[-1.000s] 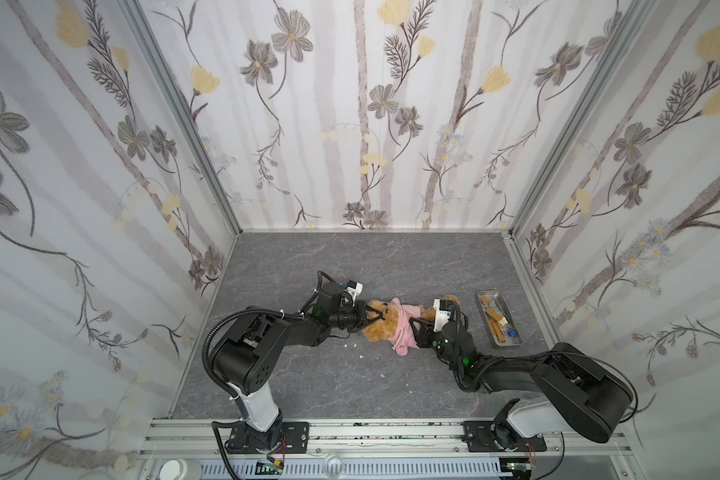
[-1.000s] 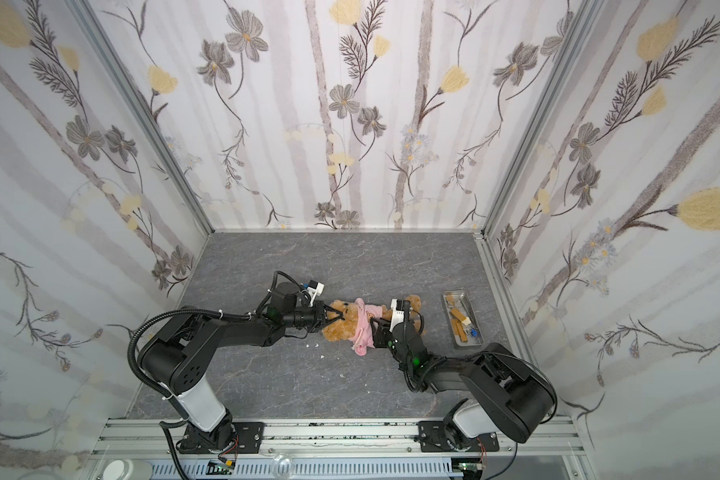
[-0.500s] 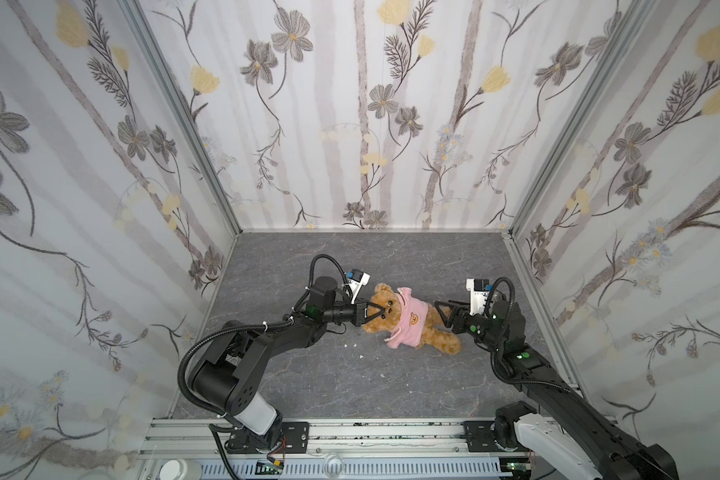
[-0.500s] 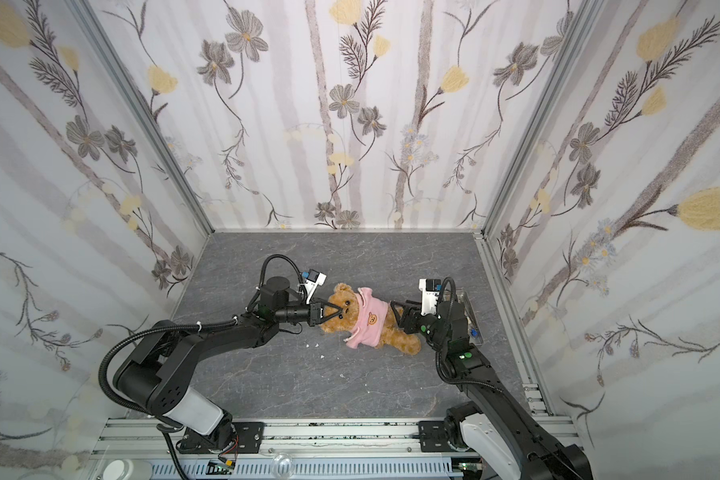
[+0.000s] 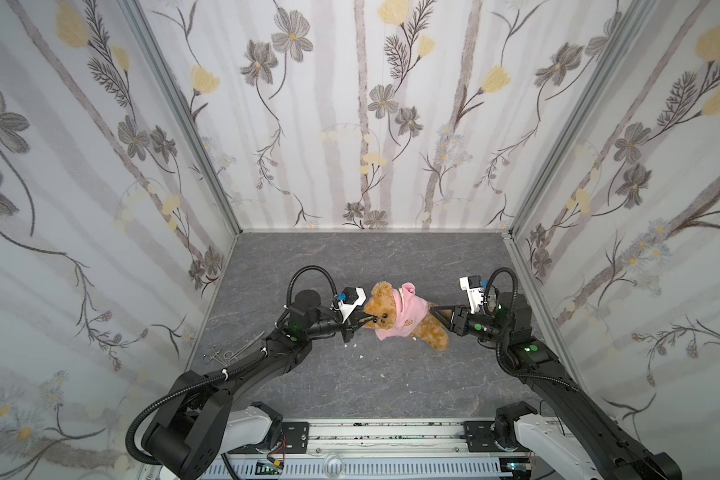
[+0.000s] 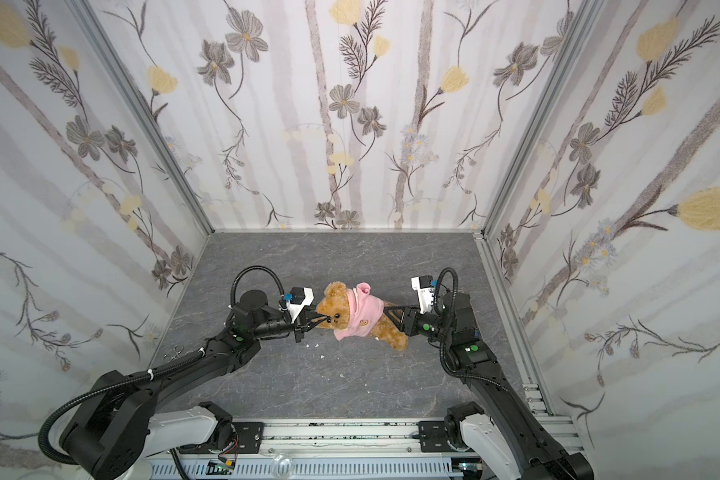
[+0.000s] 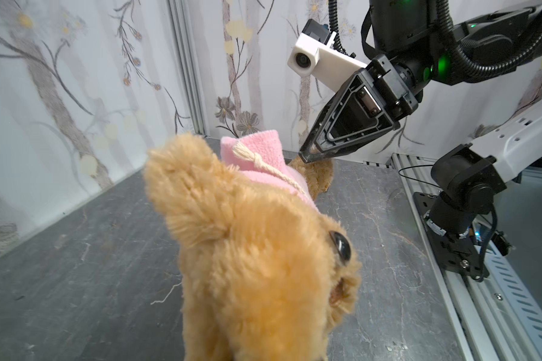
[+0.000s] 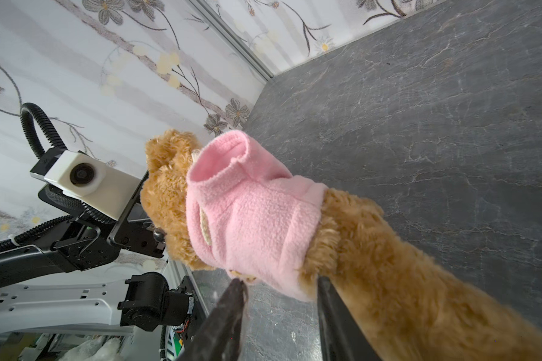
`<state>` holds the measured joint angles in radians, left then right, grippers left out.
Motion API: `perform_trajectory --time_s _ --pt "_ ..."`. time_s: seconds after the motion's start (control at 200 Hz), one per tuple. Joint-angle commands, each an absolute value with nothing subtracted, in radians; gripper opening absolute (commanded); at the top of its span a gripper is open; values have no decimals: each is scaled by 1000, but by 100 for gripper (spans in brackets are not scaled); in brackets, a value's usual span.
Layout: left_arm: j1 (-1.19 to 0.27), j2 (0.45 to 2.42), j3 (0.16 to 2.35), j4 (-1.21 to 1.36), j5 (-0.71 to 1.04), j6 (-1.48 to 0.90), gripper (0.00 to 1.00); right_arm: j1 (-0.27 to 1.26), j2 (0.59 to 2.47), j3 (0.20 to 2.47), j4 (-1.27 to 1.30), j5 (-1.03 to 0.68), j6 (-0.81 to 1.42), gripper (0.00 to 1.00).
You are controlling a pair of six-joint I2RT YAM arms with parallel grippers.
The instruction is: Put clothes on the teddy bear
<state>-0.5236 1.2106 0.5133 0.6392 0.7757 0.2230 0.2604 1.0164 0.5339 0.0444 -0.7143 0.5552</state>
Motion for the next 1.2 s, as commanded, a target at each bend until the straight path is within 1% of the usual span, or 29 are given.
perform_trajectory --time_s 0.0,0.08,0.175,0.305,0.45,0.824,0.864,0.954,1.004,1.054,1.194 --pt "-527 1179 502 687 690 329 0 264 994 541 40 -745 567 35" --pt "-529 1167 500 687 680 316 0 276 983 516 78 -737 592 30" --pt "-533 1161 499 687 673 294 0 313 990 479 146 -704 621 28" --pt "-536 1153 499 687 673 265 0 392 1003 444 246 -606 639 28" --pt "-541 1149 500 687 676 249 0 422 1034 402 382 -540 651 28" --pt "-549 1148 508 688 685 229 0 468 1195 401 557 -534 670 27" --pt "-549 1147 509 687 684 225 0 472 1207 400 578 -533 676 25" --pt "-550 1152 518 689 666 198 0 481 1229 402 594 -520 690 15" --pt "-554 1154 527 688 629 166 0 481 1234 395 595 -496 700 7" --pt "-561 1154 538 688 555 110 0 482 1227 384 585 -457 710 0" --pt "-590 1132 546 688 275 -37 0 481 1175 353 563 -304 754 0"
